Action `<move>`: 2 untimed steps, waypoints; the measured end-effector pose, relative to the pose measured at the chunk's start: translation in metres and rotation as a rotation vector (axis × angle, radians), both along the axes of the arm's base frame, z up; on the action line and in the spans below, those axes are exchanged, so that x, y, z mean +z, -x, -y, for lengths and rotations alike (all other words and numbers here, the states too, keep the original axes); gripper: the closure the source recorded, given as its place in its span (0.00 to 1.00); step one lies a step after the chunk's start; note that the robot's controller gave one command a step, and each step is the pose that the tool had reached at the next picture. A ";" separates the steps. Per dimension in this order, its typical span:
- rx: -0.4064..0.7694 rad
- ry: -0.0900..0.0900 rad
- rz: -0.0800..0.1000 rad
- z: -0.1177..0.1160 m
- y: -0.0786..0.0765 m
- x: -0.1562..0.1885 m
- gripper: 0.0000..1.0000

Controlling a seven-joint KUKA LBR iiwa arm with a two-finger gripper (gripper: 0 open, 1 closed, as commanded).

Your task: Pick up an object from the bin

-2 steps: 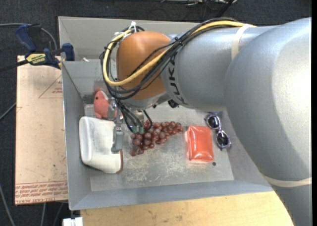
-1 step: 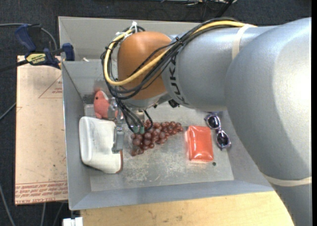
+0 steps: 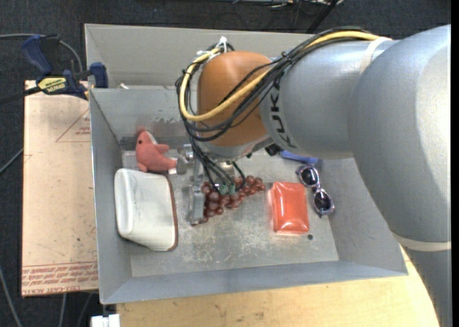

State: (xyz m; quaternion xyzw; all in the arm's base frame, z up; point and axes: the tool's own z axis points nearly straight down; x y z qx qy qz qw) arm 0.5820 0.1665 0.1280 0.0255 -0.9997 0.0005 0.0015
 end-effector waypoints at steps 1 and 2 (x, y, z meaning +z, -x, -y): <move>0.100 -0.003 0.007 0.009 0.026 -0.005 0.00; 0.163 -0.006 0.004 0.042 0.033 -0.030 0.00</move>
Offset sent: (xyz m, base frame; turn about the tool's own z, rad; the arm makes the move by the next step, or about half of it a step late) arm -0.0315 -0.0755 -0.0493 -0.1755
